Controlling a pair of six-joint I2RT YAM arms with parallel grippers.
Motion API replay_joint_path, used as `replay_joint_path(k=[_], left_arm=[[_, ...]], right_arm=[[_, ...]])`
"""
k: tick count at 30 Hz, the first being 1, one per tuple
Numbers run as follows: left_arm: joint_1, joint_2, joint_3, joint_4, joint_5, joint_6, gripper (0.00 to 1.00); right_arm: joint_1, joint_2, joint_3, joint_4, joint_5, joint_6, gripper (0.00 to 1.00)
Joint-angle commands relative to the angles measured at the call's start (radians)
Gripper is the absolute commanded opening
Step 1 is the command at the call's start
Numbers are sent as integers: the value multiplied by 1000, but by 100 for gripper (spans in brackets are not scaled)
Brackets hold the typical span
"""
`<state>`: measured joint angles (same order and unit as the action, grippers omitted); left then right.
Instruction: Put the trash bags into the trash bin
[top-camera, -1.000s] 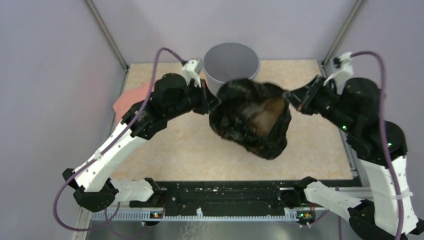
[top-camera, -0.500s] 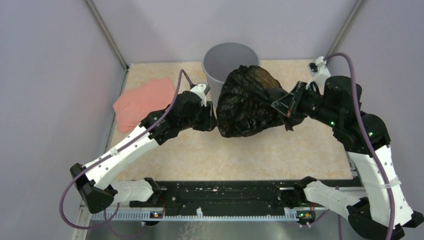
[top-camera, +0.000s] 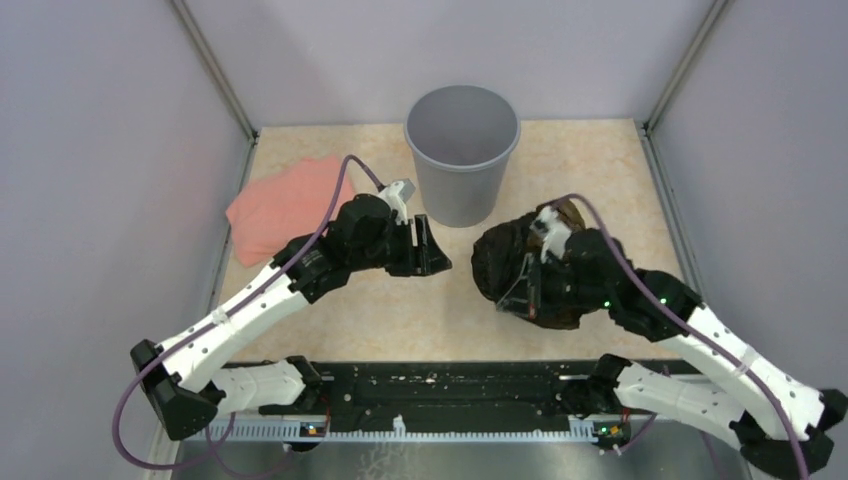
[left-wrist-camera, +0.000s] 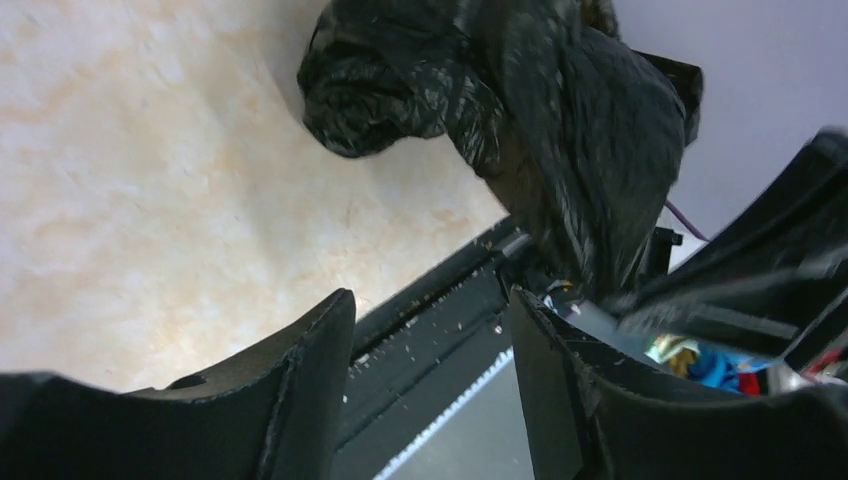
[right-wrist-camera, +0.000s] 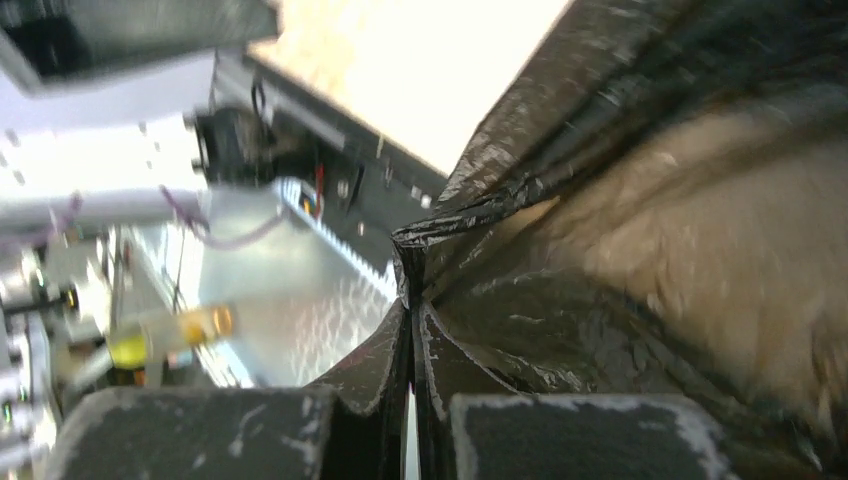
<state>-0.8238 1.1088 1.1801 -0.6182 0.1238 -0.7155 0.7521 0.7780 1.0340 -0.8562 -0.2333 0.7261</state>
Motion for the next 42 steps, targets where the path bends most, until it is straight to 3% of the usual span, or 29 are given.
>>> replay_joint_path(k=[1,5,15,19,23,27,30,36,42], left_arm=[[3,13,-73,108,118,-141,67],[3,47,-73,116,144,-128,74],[3,194,-119,103,299,-68,78],[3,246,-191,224,383,-105,76],[3,273,-221,308,434,-142,61],[21,296,-225,337,450,-150,21],[68,306,-222,325,432,-133,1],[147,329,-146,229,400,-14,0],[175,327,-100,171,358,33,0]], right_arm=[[290,55,-93,186,150,130,0],[402,160,-126,251,216,156,0],[403,314,-52,278,249,86,0],[403,340,-20,275,259,64,0],[403,350,-7,269,283,52,0],[403,377,21,255,306,40,4],[403,389,57,228,322,32,21],[403,379,183,100,391,-16,65],[403,383,361,-84,496,-72,78]])
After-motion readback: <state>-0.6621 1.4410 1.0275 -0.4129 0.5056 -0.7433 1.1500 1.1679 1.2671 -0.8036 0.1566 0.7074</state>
